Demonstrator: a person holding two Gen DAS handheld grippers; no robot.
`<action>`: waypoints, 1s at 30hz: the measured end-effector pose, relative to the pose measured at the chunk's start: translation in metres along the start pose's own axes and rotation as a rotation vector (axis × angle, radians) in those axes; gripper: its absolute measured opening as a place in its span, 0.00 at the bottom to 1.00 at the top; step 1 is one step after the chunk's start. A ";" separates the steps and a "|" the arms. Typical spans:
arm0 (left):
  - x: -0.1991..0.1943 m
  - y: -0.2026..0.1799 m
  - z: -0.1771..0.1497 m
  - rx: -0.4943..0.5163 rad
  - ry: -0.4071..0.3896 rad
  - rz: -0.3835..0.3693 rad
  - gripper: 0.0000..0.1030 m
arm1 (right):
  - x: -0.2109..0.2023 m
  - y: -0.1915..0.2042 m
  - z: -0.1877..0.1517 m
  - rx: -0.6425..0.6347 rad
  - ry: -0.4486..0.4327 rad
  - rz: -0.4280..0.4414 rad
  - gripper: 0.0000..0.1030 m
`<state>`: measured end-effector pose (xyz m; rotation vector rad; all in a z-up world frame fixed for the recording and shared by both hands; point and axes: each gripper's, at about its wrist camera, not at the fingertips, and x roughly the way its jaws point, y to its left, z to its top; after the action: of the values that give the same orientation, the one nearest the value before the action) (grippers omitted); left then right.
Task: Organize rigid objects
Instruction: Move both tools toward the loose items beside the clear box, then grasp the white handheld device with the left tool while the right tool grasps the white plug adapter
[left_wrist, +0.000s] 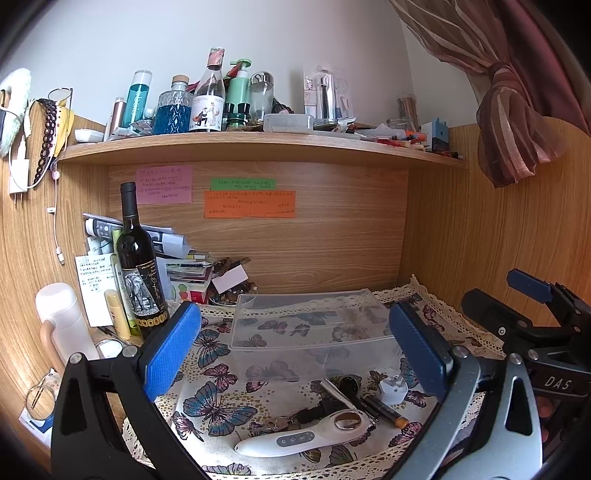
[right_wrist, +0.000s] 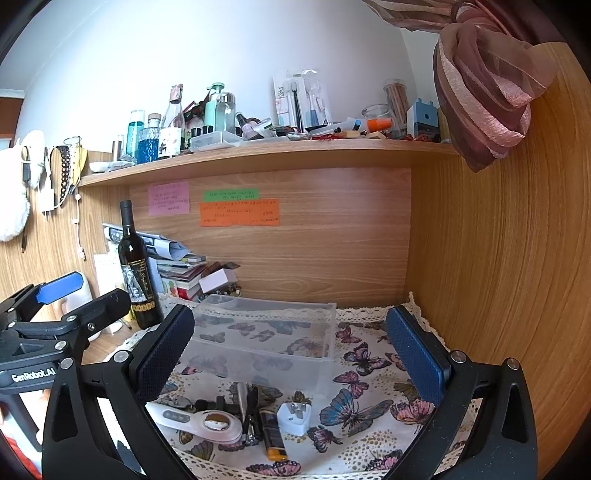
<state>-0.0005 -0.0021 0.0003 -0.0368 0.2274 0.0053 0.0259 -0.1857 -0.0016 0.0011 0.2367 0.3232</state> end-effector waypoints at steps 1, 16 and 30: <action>0.000 0.000 0.000 0.001 0.000 -0.001 1.00 | 0.000 0.000 0.000 0.000 0.000 0.000 1.00; -0.002 -0.003 0.000 0.004 0.012 -0.005 1.00 | -0.001 0.000 0.000 0.001 -0.003 0.001 1.00; 0.037 0.017 -0.033 0.005 0.127 -0.006 0.86 | 0.029 -0.021 -0.017 0.027 0.129 -0.017 0.93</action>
<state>0.0283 0.0140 -0.0408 -0.0324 0.3548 -0.0036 0.0554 -0.1975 -0.0254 0.0044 0.3691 0.3037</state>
